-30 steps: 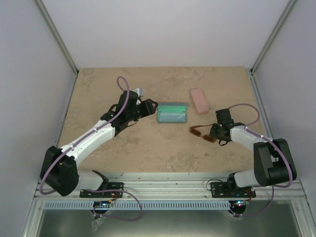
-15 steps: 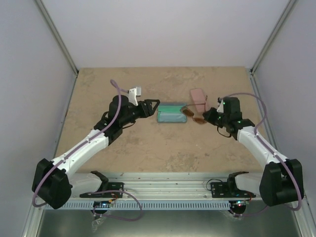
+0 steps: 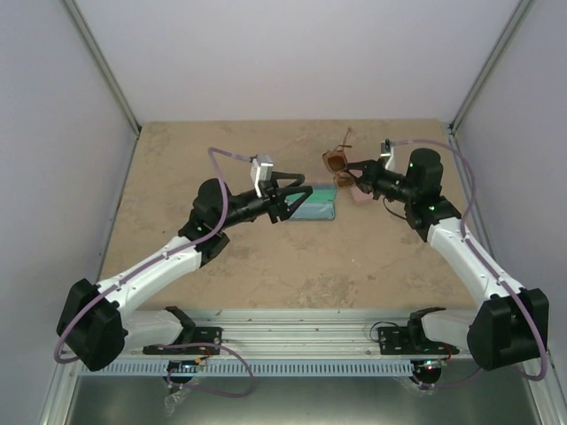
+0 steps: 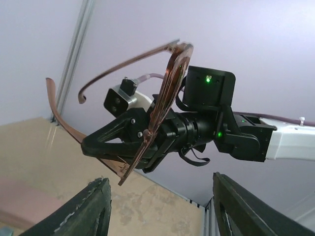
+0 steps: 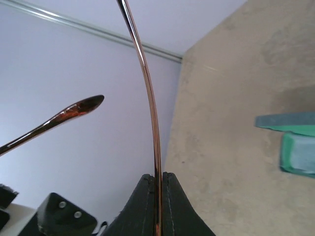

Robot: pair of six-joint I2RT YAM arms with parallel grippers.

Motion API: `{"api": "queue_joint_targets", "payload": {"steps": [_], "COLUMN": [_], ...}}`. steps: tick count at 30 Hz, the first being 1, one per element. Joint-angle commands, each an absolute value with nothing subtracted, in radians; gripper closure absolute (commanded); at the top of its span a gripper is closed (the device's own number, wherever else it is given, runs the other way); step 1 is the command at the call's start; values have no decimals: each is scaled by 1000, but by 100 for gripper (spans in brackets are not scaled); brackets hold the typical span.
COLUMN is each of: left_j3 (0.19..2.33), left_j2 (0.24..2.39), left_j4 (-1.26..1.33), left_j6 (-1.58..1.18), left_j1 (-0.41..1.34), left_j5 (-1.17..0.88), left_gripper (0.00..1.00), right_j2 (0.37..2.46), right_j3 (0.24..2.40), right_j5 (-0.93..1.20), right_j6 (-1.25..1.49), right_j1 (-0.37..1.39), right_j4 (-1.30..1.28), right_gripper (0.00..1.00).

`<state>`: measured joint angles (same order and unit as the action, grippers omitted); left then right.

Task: Organize the sunglasses
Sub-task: Pick up the sunglasses from the center of the board.

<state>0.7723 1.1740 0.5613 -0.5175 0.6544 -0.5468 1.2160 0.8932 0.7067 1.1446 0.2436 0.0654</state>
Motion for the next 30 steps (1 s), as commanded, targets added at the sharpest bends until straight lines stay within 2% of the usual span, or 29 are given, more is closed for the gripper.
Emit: {"api": "queue_joint_targets", "payload": {"steps": [1,11,14,19,24,27,30], "left_j3": [813,904,924,952,978,982,983], "left_j2": [1217,1311,1329,1356,1376,1381,1380], "left_j4": [677,719,729,711,665,661,660], "left_j6": [-437,-409,-414,-400,-370,-360,-351], "left_j1": [674,698,699,711,718,718,718], "left_j5": [-579,-639,-682,-739,-725,-714,-696], "left_gripper": [42,49,56,62,71,81,84], "right_j2": [1218,1232,1237,1244,1251,1247,1244], "right_j3": [924,940,945,953,961,959,957], "right_j5": [771,792,792,792,803,804,808], "right_j6": [1224,1231,1227,1228,1230,1226,1224], "right_j1": [268,319,329,339,343,344,345], "right_j4": [153,178,175,177,179,180,173], "right_gripper": [99,99,99,100,99,100,100]}}
